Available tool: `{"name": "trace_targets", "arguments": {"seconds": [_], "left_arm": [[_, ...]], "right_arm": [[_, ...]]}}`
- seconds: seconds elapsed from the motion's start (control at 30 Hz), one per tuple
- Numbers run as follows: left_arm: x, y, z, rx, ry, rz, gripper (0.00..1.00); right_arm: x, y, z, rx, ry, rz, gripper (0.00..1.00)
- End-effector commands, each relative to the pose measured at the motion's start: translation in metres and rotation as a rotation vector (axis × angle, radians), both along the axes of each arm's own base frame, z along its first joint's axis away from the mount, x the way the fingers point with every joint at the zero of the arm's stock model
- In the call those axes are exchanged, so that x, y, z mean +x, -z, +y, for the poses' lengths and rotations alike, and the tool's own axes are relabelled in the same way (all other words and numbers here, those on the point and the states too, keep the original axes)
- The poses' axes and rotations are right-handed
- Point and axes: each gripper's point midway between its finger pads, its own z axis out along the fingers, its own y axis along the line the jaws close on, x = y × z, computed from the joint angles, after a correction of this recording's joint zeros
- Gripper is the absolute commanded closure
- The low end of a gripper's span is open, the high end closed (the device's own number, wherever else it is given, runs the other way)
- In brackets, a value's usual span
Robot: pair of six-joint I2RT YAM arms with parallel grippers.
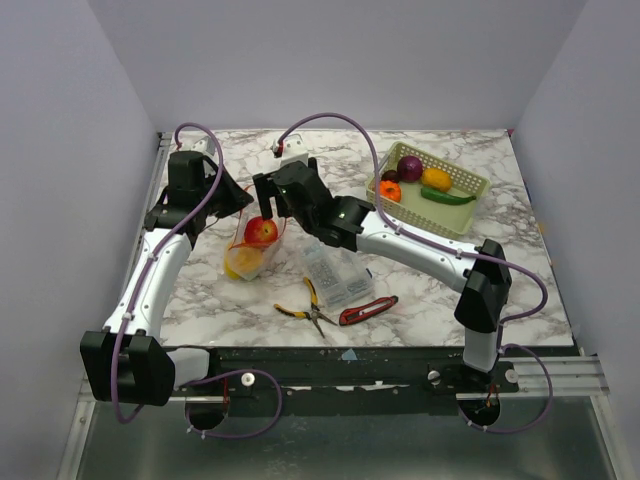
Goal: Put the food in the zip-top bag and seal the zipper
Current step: Place the fake fruit in the zipper food storage bag, then pick up the fake vegetable from the bin.
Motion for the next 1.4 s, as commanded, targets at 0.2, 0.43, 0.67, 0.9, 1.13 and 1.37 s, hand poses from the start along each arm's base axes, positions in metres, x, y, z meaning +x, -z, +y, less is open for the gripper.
{"name": "trace_targets", "arguments": {"seconds": [0.2,0.43,0.67,0.9,1.13,1.37], "left_arm": [[0.003,-0.01,-0.003,-0.018,0.011,-0.022,1.0],[0.003,-0.009,-0.003,-0.014,0.011,-0.021,1.0],[0.003,-0.011,-0.003,-0.011,0.012,-0.028,1.0],[0.003,-0.008,-0.005,-0.026,0.019,-0.012,1.0],[0.004,-0.006,-0.003,-0.014,0.01,-0.012,1.0],[0.005,-0.005,-0.005,-0.019,0.017,-0.005,1.0]], "right_arm": [[-0.008,-0.028,-0.035,0.027,0.065,-0.063,0.13],[-0.004,-0.048,-0.074,-0.005,0.189,-0.125,0.13],[0.03,-0.03,-0.166,0.009,0.371,-0.091,0.12],[0.061,0.025,-0.274,0.103,0.568,0.066,0.11],[0.097,0.072,-0.32,0.168,0.609,0.211,0.01],[0.135,0.116,-0.301,0.227,0.519,0.367,0.0]]}}
